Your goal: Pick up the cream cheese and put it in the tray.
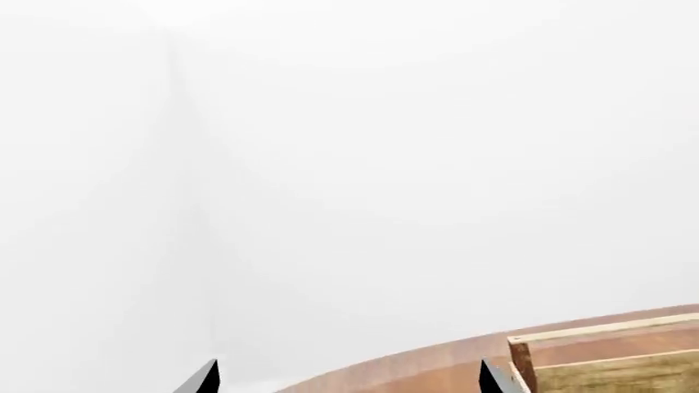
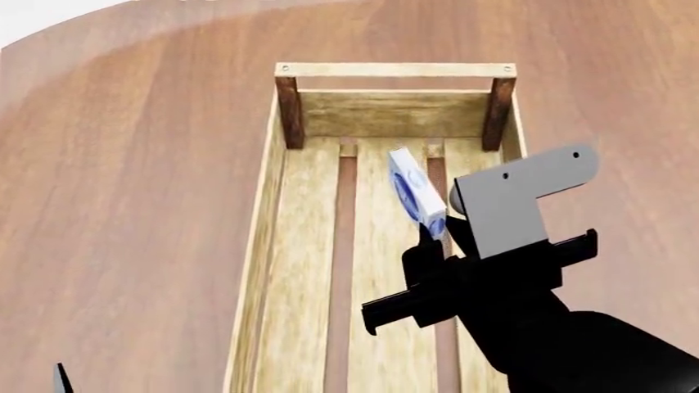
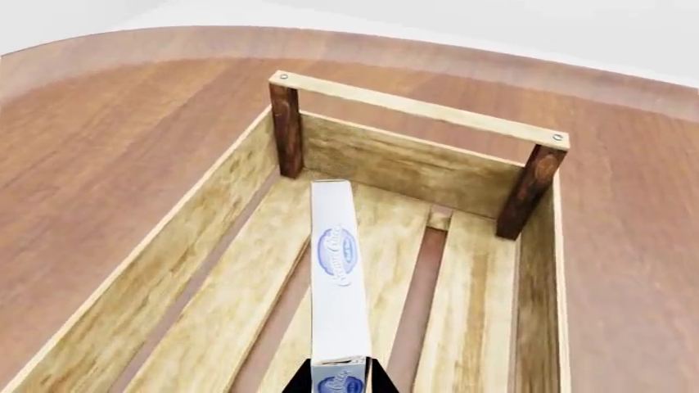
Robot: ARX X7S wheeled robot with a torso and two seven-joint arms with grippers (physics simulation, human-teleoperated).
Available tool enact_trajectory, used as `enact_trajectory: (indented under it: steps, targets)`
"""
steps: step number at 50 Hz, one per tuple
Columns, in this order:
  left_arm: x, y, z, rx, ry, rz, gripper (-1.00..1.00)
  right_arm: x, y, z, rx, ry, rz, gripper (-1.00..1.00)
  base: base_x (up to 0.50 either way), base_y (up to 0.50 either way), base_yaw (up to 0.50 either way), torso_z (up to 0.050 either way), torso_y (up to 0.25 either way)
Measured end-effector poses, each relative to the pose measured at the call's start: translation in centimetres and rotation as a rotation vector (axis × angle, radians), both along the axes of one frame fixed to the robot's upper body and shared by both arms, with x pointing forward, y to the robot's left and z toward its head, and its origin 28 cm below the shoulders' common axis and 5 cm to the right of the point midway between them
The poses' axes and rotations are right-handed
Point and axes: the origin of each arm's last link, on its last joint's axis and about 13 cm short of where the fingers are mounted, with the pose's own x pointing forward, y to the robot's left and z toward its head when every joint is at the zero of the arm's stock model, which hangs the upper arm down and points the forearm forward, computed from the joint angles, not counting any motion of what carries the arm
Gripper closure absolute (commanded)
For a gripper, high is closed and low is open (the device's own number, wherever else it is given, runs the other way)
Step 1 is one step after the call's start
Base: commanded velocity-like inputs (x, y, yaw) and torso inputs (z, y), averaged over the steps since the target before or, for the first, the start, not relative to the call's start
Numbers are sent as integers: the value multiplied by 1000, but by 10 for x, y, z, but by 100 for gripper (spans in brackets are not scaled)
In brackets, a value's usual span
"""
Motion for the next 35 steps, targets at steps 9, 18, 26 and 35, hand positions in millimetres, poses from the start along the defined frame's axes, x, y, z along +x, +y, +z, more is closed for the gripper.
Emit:
enact_trajectory:
  steps: [9,18,26,35]
  targets:
    - [0,0,0,0,0,1,-100,1,0,-1,0,2,1,100,-1,0,0,0,-88]
    - [0,0,0,0,-1,1,-100,1,0,-4,-2,7,1,100,0,0,0,0,-87]
    - [0,0,0,0,-2,0,-100,1,0,-5,-3,8,3,100,0,0,0,0,-88]
    - [-1,0,0,0,-2,1,-100,1,1,-6,-5,10,5,100,-1,0,0,0,-88]
